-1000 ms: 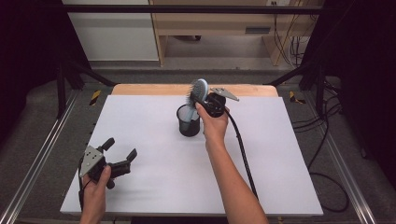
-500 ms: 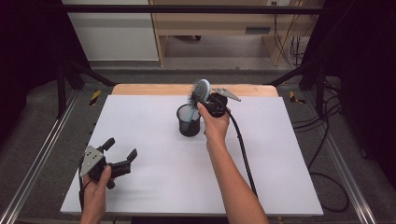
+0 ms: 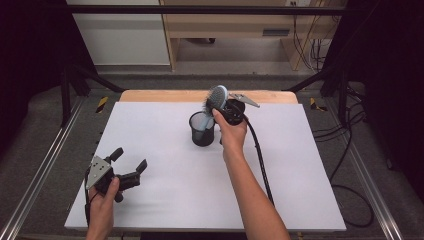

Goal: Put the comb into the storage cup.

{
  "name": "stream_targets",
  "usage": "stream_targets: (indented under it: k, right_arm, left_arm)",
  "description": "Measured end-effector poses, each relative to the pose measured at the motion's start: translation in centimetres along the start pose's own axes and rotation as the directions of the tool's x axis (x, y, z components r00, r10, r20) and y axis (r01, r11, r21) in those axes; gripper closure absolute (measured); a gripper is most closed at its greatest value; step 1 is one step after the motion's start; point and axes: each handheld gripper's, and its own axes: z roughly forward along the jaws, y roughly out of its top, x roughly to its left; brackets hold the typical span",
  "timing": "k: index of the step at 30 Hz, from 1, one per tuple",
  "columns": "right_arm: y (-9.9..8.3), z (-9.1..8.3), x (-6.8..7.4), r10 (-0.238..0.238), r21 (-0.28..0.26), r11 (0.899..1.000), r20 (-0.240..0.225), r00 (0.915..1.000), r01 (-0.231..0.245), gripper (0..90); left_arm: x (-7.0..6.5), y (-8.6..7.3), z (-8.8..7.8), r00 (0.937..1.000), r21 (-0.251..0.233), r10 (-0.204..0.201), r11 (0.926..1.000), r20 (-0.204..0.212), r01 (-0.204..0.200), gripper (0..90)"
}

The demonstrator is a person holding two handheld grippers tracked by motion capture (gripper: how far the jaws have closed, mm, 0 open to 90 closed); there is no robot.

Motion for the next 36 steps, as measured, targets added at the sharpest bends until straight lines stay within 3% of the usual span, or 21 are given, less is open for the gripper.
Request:
stream_targets:
  k: [5,8,14,20,27,36]
  right_arm:
    - [0.1,-0.1,-0.2,0.012,0.008,1.000,-0.003,0.9999,-0.012,41.1]
    - [0.2,-0.3,-0.3,-0.003,0.035,0.999,0.017,0.9999,0.002,31.9]
    - [0.3,-0.4,-0.2,0.000,0.067,0.998,-0.015,0.9999,0.001,16.6]
    - [0.6,-0.7,-0.4,-0.007,0.093,0.996,-0.002,1.0000,0.007,6.0]
    - [1.1,-1.4,-0.5,-0.020,0.076,0.997,-0.015,0.9997,0.021,4.6]
    - [1.6,-2.3,0.0,-0.077,0.056,0.995,-0.039,0.9962,0.079,3.4]
  left_arm:
    - [-0.1,0.0,0.0,1.0000,0.003,0.002,1.0000,0.002,-0.002,2.9]
    - [0.0,0.0,0.0,1.0000,0.003,0.001,1.0000,0.001,-0.001,2.9]
    - [0.0,0.0,0.0,1.0000,0.003,0.000,1.0000,-0.001,0.000,2.9]
    - [0.0,0.0,0.0,1.0000,0.003,0.002,1.0000,-0.002,-0.002,2.9]
    - [0.1,-0.1,0.0,1.0000,0.004,0.000,1.0000,-0.003,0.000,2.9]
    - [0.0,0.0,0.0,1.0000,0.003,0.002,1.0000,-0.003,-0.002,2.9]
